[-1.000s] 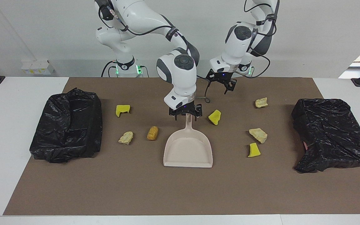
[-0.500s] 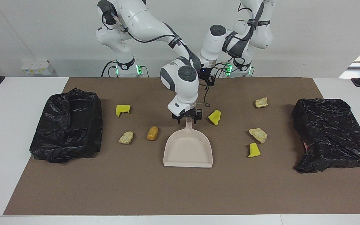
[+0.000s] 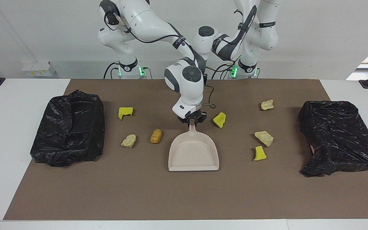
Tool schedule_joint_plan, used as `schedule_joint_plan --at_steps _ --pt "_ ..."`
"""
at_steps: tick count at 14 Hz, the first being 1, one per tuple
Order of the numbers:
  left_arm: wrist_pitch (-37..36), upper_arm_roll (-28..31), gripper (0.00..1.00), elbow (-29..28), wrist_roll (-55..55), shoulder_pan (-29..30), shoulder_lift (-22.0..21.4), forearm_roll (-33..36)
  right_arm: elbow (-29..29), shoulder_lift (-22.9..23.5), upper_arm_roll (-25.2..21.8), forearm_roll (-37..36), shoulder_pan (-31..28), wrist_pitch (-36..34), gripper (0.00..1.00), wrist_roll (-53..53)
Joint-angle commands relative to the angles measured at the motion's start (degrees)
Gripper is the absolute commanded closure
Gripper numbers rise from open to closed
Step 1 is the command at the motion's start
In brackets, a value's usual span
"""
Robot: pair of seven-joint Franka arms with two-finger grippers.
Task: Sweep and dump trash in bin
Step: 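Grasp the dustpan with the right gripper and lift it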
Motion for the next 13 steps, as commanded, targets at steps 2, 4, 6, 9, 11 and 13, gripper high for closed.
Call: schedule_joint_plan --at_steps 2,4,6,9,11,13 --pt "-0.97 0.03 0.0 1.12 -2.63 -0.91 1.54 -0.02 0.56 -1.98 0.3 1.44 -1.48 0.05 1.0 -12.38" --pt "-1.94 0.03 0.06 1.12 -2.02 -0.91 1.55 0.07 0.56 -3.82 0.21 1.44 -4.63 -1.78 1.0 -24.33" --pt "-2.99 0.03 0.38 1.12 -1.58 -0.91 1.46 0.07 0.65 -4.8 0.21 1.35 -8.06 -4.42 1.0 -39.08" --pt "-3.87 0.11 0.96 1.12 0.88 -0.82 1.46 0.07 2.83 -4.98 0.04 0.13 -11.23 -9.16 1.0 -57.9" --pt "-4.05 0.11 1.0 1.12 0.88 -0.64 1.37 0.07 3.89 -4.89 0.04 -1.1 -13.25 -11.8 1.0 -68.02" --pt "-5.88 0.2 1.0 1.2 0.88 -0.47 1.02 0.07 3.99 -4.89 0.04 -4.43 -13.43 -13.22 1.0 -74.2"
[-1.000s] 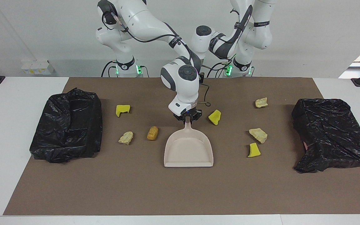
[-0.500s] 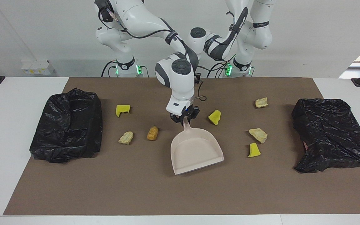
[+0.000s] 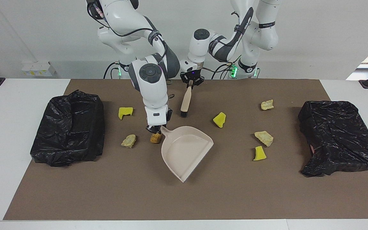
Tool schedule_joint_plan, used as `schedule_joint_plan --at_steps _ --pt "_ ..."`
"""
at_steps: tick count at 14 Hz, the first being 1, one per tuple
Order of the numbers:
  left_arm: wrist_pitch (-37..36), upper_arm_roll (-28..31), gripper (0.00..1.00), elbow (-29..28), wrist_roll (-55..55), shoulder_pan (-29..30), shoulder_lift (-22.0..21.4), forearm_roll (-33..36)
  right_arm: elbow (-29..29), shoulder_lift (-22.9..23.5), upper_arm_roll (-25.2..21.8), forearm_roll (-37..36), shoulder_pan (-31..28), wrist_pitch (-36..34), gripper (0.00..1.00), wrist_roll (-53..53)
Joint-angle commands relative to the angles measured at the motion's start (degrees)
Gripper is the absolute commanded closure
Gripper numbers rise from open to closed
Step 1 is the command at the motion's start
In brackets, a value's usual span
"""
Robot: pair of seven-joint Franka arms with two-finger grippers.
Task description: Sweep and dump trash in bin
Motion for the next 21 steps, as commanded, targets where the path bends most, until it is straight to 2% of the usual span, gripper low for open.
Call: schedule_joint_plan --at_steps 1,3,8,11,13,17,21 --pt "-4.25 0.74 1.0 0.69 0.65 -0.03 -0.98 0.03 0.7 -0.2 0.58 -3.47 -0.37 -2.77 1.0 -6.75" --pt "-10.91 1.09 1.0 0.78 0.38 1.45 -3.7 0.12 0.71 -0.29 0.84 -5.67 0.15 -4.96 1.0 -10.17" --pt "-24.1 1.09 1.0 0.86 -0.14 10.93 -11.08 0.21 0.44 -0.64 0.93 -6.12 0.59 -7.35 1.0 -16.07" --pt "-28.94 1.18 1.0 1.74 -0.32 18.05 -13.81 0.82 -0.09 -1.34 1.02 -6.12 0.77 -7.96 1.0 -16.51" --pt "-31.58 1.18 1.0 2.36 -1.45 22.28 -14.78 3.62 -0.44 -1.69 1.28 -6.29 1.38 -8.22 1.0 -18.96" --pt "-37.99 1.0 1.0 2.27 -11.28 26.59 -15.92 6.87 -7.97 -6.34 1.19 -6.82 4.01 -6.65 1.0 -20.56" --pt "-45.73 0.83 1.0 1.48 -14.56 32.31 -17.68 9.94 -16.32 -9.86 1.28 -8.67 4.55 1.86 1.0 -20.64"
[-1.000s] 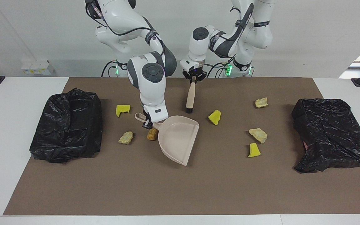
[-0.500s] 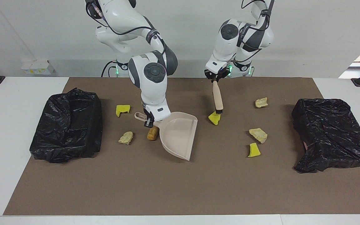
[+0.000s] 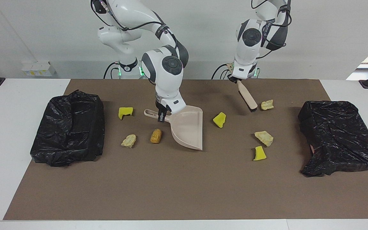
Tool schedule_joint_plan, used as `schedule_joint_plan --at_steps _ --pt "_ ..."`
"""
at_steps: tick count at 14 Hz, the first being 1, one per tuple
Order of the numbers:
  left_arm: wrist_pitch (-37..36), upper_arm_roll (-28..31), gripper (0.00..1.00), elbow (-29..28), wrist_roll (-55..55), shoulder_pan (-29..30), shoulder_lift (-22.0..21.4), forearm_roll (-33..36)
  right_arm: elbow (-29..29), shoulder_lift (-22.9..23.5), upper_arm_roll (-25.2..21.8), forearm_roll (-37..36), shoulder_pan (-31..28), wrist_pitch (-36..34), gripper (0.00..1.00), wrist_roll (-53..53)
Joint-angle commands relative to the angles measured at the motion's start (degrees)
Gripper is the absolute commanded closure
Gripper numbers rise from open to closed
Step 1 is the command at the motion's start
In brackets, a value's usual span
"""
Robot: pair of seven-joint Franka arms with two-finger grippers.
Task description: Sweep and dump trash in bin
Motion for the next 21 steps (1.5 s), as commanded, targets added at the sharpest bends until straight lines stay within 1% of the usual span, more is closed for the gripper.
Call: schedule_joint_plan --at_steps 1,3,4,5,7,8,9,11,13,15,16,17,19,21 --pt "-4.96 -0.83 1.0 -0.66 -1.69 2.7 -2.66 5.39 -8.46 -4.74 0.35 -1.29 -0.87 5.54 1.0 -1.58" --pt "-5.07 -0.92 1.0 -2.23 -1.52 5.14 -3.98 7.7 -10.14 -5.02 0.35 -1.29 -1.31 7.91 1.0 -3.41" --pt "-4.8 -0.84 1.0 -3.37 -0.99 5.94 -4.77 8.06 -10.15 -4.23 0.35 -1.21 -1.22 9.49 1.0 -3.86" --pt "-4.8 -0.66 1.0 -4.34 -0.55 7.6 -5.47 8.06 -10.06 -3.62 0.44 -1.29 -0.87 10.12 1.0 -3.43" --pt "-4.28 -0.48 1.0 -6.36 4.6 12.61 -6.62 8.06 -9.8 -2.12 0.44 -1.38 -0.78 10.38 1.0 -4.04" --pt "-3.84 -0.48 1.0 -6.55 7.68 15.5 -6.53 8.06 -9.53 -1.51 0.44 -1.47 -0.26 10.56 1.0 -4.13" --pt "-3.4 -0.48 1.0 -6.72 10.76 17.18 -6.01 8.06 -8.66 -1.07 0.44 -1.47 0.44 10.56 1.0 -4.13" --pt "-1.04 -0.48 1.0 -8.47 14.38 17.55 -4.87 8.06 -6.9 -0.01 0.35 -1.47 0.45 10.56 1.0 -4.22" --pt "5.01 -0.48 1.0 -9.53 15.0 17.55 -2.07 7.89 -6.89 0.08 0.35 -1.47 0.45 10.65 1.0 -4.22" --pt "11.08 -0.48 1.0 -8.75 14.75 16.94 2.06 6.57 -6.9 0.08 0.44 -1.47 0.54 10.65 1.0 -4.13" --pt "13.28 -0.48 1.0 -8.22 14.66 16.76 3.3 4.04 -6.9 0.08 0.44 -1.47 0.54 10.65 1.0 -4.04" --pt "14.61 -0.57 1.0 -7.35 14.57 16.67 4.62 2.89 -6.9 0.08 0.44 -1.47 0.54 10.65 1.0 -4.04" --pt "14.71 -0.66 1.0 -3.4 14.65 15.71 8.3 2.35 -6.81 0.08 0.44 -1.47 0.54 10.74 1.0 -3.87" --pt "15.93 -0.83 1.0 -0.76 14.48 14.4 11.47 -0.1 -6.72 0.17 0.44 -1.38 0.54 10.74 1.0 -3.69"
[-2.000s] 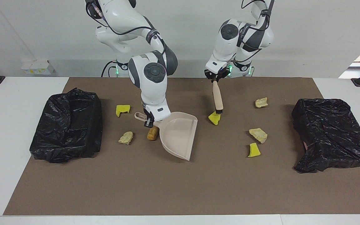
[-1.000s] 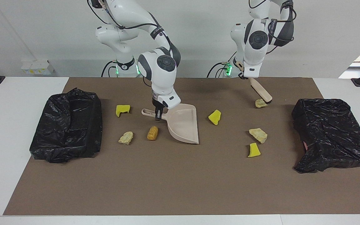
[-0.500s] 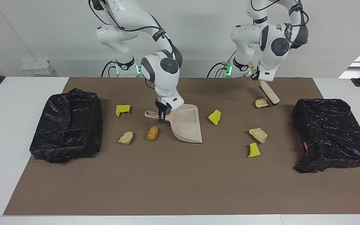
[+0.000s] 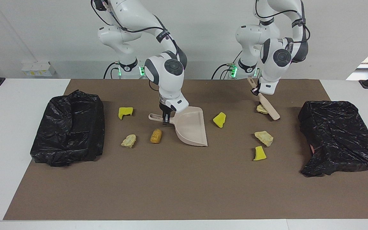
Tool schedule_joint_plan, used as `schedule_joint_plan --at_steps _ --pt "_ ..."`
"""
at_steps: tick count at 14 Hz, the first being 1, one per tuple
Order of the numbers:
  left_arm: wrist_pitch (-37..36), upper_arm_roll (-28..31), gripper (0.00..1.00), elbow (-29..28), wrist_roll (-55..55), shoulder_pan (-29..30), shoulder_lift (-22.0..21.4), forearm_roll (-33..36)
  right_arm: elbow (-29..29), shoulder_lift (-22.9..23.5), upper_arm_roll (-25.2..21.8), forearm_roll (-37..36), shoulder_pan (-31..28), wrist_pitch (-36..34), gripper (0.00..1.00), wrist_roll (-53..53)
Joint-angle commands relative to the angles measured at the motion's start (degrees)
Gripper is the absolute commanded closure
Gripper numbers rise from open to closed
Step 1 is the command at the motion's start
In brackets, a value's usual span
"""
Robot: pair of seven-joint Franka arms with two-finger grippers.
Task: Sweep and dump trash in bin
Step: 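Sweep bread and sponge pieces into the dustpan with the left gripper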
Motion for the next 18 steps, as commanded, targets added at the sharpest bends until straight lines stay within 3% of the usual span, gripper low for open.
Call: schedule_joint_plan --at_steps 1,5,11,18 --pt "2.6 0.16 1.0 4.59 -0.09 -3.37 6.04 -2.72 1.1 0.92 0.36 -0.7 -0.31 0.64 1.0 -1.0" --pt "7.0 0.16 1.0 8.64 -0.27 -7.85 10.7 -7.02 1.19 0.92 0.36 -0.7 -0.31 0.55 1.0 -0.74" --pt "8.94 -0.11 1.0 10.14 1.22 -18.74 11.32 -10.09 1.36 1.01 0.27 -0.7 -0.31 0.55 1.0 -0.74" --pt "18.85 -0.28 1.0 11.37 4.56 -25.79 12.11 -30.37 1.63 1.01 0.36 -0.61 -0.23 0.55 1.0 -0.73"
